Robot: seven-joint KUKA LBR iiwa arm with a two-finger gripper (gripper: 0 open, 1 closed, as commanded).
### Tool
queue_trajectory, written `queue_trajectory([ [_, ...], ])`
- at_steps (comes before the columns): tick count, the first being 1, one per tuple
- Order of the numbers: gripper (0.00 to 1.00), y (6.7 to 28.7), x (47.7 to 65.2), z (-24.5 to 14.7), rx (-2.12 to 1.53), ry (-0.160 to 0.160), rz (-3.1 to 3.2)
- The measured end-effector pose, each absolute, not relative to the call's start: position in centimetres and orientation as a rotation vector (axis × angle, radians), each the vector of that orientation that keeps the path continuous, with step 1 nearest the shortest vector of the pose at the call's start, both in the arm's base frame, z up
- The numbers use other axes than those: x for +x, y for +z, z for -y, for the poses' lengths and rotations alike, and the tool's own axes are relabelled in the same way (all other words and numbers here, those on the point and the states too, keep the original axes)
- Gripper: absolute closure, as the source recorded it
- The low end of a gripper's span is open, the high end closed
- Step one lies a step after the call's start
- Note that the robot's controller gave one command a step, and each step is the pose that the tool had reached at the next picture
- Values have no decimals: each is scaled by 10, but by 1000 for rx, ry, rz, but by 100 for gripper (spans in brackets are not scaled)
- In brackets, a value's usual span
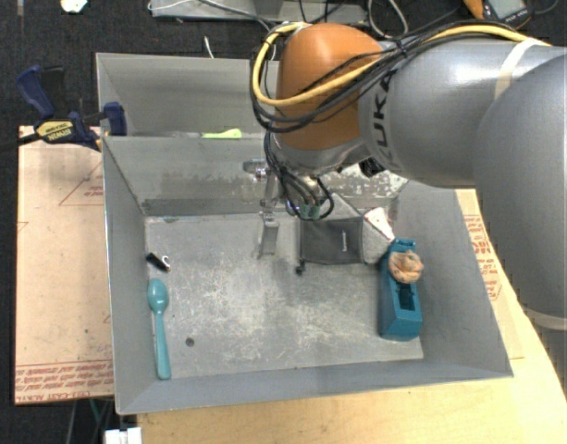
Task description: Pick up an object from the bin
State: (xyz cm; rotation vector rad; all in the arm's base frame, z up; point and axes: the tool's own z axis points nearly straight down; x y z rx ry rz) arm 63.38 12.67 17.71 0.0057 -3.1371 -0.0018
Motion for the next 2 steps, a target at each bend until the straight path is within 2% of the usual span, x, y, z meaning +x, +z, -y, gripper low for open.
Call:
queue_trajectory([
  [1,0,182,635,-126,2,-3,3143],
  [2,0,134,632,-50,172,-3,3139],
])
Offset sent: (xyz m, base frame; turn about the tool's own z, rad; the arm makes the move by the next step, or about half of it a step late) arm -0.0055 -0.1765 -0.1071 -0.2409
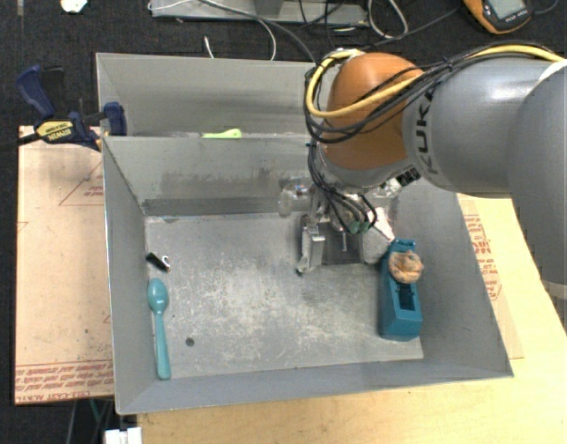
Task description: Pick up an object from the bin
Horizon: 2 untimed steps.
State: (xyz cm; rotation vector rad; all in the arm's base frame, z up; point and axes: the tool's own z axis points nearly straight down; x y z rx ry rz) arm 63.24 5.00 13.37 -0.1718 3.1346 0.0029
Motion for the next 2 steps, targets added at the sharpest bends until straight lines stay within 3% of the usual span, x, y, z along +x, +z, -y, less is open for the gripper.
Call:
queue_trajectory([
  [1,0,141,631,63,-103,6,-3133],
  [2,0,135,632,78,-457,5,-3107],
])
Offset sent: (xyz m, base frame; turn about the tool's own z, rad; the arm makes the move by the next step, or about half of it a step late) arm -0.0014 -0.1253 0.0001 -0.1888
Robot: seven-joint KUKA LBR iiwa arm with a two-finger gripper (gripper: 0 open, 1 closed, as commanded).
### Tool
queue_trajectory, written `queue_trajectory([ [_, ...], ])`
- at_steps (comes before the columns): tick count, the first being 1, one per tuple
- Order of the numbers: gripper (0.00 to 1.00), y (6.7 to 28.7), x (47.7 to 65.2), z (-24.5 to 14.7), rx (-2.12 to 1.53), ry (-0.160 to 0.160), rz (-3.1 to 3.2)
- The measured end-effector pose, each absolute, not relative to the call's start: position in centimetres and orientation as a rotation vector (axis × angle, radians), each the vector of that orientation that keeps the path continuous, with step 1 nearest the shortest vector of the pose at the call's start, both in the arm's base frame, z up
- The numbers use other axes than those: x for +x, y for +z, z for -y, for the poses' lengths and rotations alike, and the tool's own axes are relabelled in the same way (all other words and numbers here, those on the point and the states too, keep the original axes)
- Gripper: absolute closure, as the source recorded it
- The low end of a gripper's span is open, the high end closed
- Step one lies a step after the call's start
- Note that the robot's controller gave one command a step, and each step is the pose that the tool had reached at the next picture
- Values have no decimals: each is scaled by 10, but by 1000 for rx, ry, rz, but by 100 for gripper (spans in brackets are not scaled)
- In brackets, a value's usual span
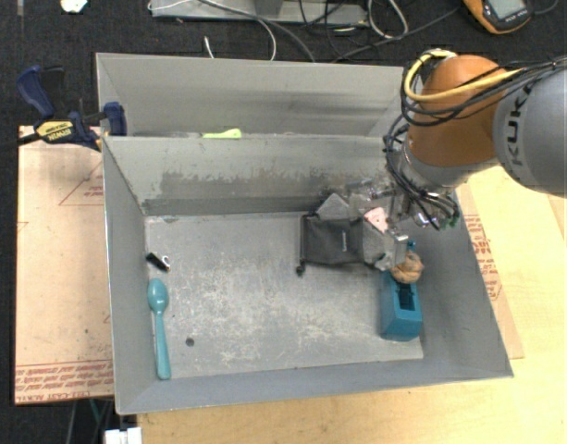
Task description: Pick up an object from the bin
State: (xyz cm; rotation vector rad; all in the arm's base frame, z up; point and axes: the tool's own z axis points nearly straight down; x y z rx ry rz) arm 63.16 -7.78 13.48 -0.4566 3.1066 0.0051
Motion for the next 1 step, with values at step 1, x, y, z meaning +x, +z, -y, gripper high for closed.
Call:
queue_trajectory([
  [1,0,73,638,57,-273,8,-3113],
])
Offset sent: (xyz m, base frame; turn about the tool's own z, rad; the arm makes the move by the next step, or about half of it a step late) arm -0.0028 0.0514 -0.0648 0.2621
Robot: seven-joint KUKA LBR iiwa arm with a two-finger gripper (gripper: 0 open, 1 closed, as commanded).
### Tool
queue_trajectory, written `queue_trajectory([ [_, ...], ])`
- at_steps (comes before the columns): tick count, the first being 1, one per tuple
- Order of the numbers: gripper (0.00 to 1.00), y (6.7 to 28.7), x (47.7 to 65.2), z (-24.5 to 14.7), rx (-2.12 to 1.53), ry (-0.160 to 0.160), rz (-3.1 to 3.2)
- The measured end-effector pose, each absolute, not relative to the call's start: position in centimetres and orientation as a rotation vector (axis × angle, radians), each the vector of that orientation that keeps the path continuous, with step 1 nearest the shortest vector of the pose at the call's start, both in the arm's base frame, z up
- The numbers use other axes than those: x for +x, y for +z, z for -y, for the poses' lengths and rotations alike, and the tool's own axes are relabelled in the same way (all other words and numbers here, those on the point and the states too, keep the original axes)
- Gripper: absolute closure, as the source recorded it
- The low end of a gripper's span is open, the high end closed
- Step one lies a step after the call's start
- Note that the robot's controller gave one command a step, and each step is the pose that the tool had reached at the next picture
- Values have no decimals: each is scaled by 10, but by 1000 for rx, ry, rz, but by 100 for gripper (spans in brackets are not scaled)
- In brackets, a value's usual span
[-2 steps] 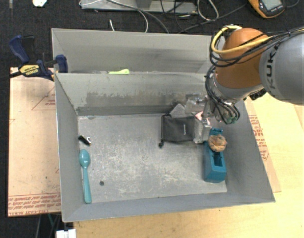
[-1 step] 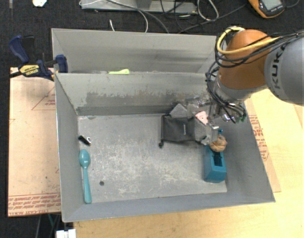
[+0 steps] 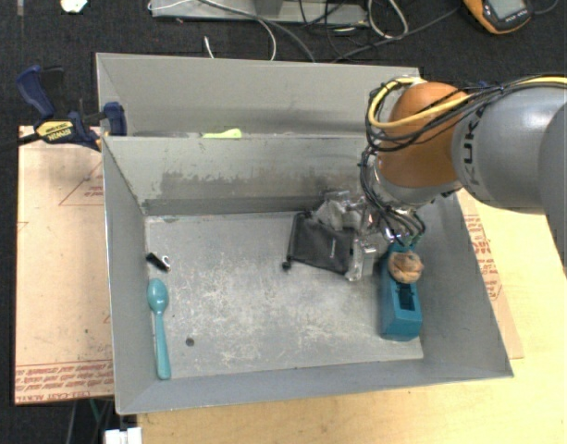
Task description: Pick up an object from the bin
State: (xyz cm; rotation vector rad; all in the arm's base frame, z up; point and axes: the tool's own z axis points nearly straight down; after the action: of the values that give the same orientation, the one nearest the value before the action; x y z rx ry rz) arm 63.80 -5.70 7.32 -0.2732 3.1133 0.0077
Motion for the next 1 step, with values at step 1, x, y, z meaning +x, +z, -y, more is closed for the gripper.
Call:
queue_trajectory([
  [1,100,72,630,25,-48,7,-3123],
])
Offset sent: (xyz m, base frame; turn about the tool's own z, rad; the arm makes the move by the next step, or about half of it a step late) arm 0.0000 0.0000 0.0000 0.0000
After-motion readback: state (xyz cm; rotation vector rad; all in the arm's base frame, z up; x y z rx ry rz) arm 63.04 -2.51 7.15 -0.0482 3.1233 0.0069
